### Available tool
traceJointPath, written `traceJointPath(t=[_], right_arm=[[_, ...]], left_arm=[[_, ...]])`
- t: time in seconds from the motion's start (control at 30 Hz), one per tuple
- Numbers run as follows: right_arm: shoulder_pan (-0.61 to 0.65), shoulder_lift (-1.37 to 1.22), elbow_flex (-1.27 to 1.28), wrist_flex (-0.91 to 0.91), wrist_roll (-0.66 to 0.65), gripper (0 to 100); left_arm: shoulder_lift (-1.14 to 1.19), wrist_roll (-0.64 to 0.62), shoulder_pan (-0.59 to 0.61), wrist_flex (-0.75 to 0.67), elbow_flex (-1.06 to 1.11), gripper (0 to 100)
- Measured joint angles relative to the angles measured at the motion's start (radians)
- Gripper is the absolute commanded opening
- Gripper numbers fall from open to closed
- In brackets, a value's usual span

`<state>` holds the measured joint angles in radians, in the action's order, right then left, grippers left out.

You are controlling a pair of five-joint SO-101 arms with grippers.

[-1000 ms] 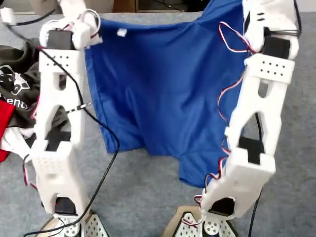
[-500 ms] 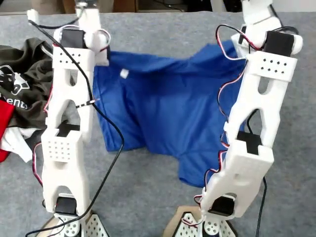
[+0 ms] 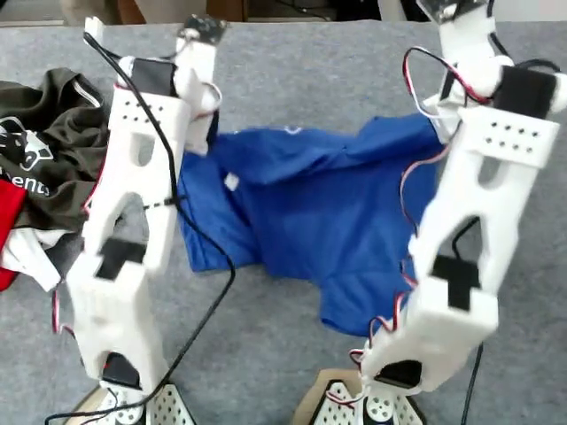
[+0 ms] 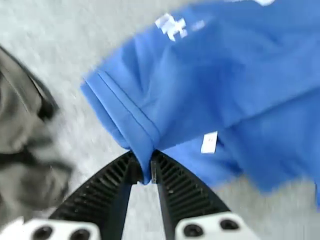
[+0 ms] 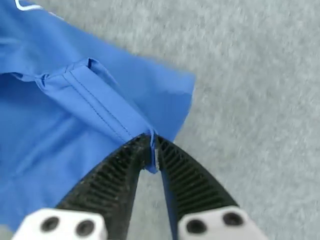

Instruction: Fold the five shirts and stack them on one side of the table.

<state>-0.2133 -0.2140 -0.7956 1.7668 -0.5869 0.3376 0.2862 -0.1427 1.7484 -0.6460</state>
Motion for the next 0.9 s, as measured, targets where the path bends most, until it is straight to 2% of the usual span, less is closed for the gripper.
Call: traceJointPath(t=[0.07, 0.2, 0.37, 0.5, 0.63, 0.9], right_arm=[[-0.005, 0.091, 0.115, 0.000, -0.014, 0.5], [-0.006, 0.273, 0.365, -0.034, -0.032, 0.5], [-0.032, 0.479, 0.712, -0.153, -0.049, 0.5], [-0.055, 0.629, 0.988, -0.235, -0.083, 0.5], [-0.101, 0.752, 1.223, -0.293, -0.126, 0.5], [-0.222, 0.953, 1.513, -0.308, -0.249, 0.5]], left_arm=[[-0.103, 0.003, -0.020, -0.015, 0.158, 2], [-0.288, 0.002, -0.009, -0.147, 0.477, 2], [-0.417, 0.003, 0.008, -0.276, 0.845, 2], [-0.491, 0.002, 0.000, -0.368, 1.048, 2], [-0.517, 0.002, -0.005, -0.434, 1.148, 2], [-0.502, 0.005, 0.095, -0.459, 1.158, 2]])
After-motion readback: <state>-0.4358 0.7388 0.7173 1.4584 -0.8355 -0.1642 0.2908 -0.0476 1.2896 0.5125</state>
